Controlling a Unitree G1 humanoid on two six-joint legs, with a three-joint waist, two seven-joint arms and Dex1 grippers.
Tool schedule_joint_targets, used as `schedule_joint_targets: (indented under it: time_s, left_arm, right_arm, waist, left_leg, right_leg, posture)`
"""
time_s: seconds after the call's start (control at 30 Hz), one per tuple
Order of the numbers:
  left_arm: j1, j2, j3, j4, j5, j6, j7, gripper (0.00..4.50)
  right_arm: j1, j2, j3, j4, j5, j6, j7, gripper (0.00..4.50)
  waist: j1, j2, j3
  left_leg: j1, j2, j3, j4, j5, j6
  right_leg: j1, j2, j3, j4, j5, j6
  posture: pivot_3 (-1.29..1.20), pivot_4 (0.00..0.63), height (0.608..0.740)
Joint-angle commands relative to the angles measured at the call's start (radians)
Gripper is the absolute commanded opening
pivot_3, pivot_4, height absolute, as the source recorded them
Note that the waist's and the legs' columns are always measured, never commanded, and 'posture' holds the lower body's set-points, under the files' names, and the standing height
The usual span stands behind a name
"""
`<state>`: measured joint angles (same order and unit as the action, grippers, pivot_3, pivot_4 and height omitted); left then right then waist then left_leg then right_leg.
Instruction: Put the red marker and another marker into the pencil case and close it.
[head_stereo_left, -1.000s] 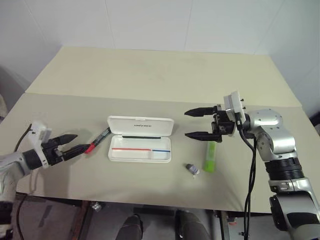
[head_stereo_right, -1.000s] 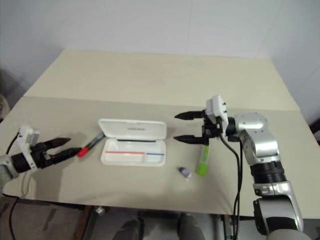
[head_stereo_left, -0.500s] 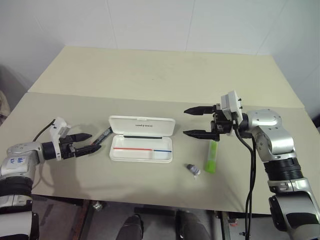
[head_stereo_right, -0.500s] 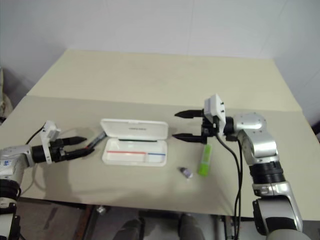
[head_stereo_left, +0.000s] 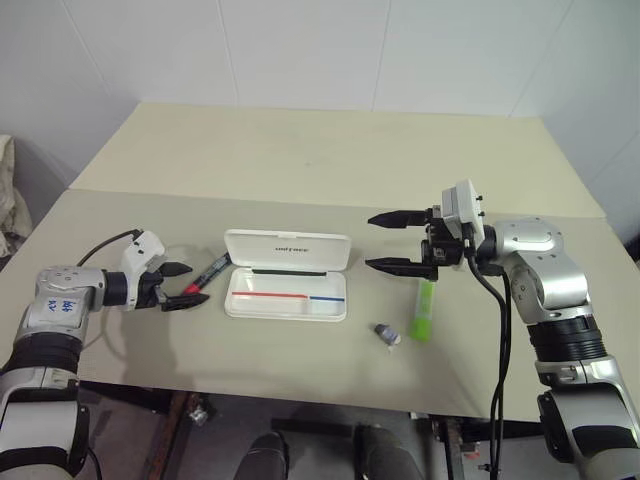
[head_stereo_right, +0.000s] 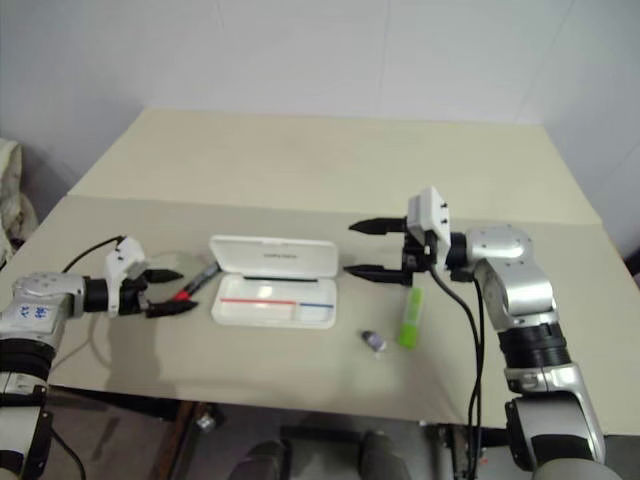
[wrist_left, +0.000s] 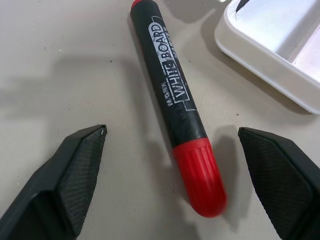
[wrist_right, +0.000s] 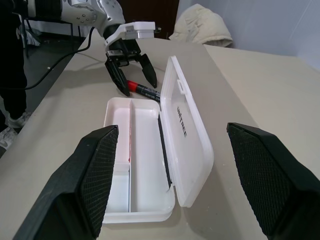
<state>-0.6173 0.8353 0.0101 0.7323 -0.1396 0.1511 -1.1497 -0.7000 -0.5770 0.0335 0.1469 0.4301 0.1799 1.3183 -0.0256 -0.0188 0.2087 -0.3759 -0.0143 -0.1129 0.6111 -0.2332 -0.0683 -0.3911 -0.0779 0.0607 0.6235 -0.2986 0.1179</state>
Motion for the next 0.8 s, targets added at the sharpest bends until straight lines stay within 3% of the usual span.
schedule_joint_targets:
  time_s: [0.03, 0.33, 0.37, 0.67, 0.8]
  left_arm:
    - [0.011, -0.023, -0.036, 0.065, 0.056, -0.009, 0.032, 3.59]
    - [-0.027, -0.024, 0.017, 0.091, 0.032, -0.027, 0.059, 0.75]
    - [-0.032, -0.021, 0.026, 0.087, 0.028, -0.021, 0.061, 0.58]
    - [-0.037, 0.035, 0.121, -0.043, -0.025, 0.036, 0.086, 0.58]
    - [-0.06, 0.061, 0.164, -0.155, -0.059, 0.098, 0.102, 0.58]
  right_arm:
    - [-0.015, 0.008, -0.01, -0.012, 0.004, -0.018, -0.007, 4.5]
    - [-0.048, 0.029, -0.004, 0.029, -0.008, -0.044, 0.009, 4.5]
    - [-0.055, 0.033, -0.005, 0.034, -0.008, -0.047, 0.01, 4.5]
    - [-0.065, 0.042, -0.01, 0.051, -0.01, -0.065, 0.015, 4.5]
    - [-0.063, 0.044, -0.016, 0.059, 0.003, -0.073, 0.035, 4.5]
  waist:
    - [-0.002, 0.0, 0.0]
    - [-0.002, 0.0, 0.0]
    - [-0.001, 0.0, 0.0]
    - [-0.004, -0.004, 0.002]
    - [-0.005, -0.005, 0.002]
  left_leg:
    - [0.0, 0.0, 0.0, 0.0, 0.0, 0.0]
    - [0.0, 0.0, 0.0, -0.002, -0.001, -0.001]
    - [0.0, 0.0, 0.0, -0.002, -0.001, -0.001]
    - [-0.002, 0.001, 0.0, -0.007, -0.001, -0.001]
    - [-0.011, 0.001, 0.0, -0.006, -0.001, -0.002]
  right_leg:
    - [0.001, 0.0, 0.0, 0.0, -0.001, -0.001]
    - [-0.001, -0.001, 0.0, 0.0, 0.006, 0.013]
    - [-0.001, -0.001, 0.0, 0.0, 0.006, 0.014]
    - [-0.004, 0.0, -0.001, -0.001, 0.005, 0.013]
    - [-0.013, 0.0, -0.002, 0.0, 0.006, 0.014]
  posture:
    - [0.0, 0.15, 0.74]
    - [0.0, 0.15, 0.74]
    - [0.0, 0.15, 0.74]
    - [0.0, 0.15, 0.74]
    - [0.0, 0.15, 0.74]
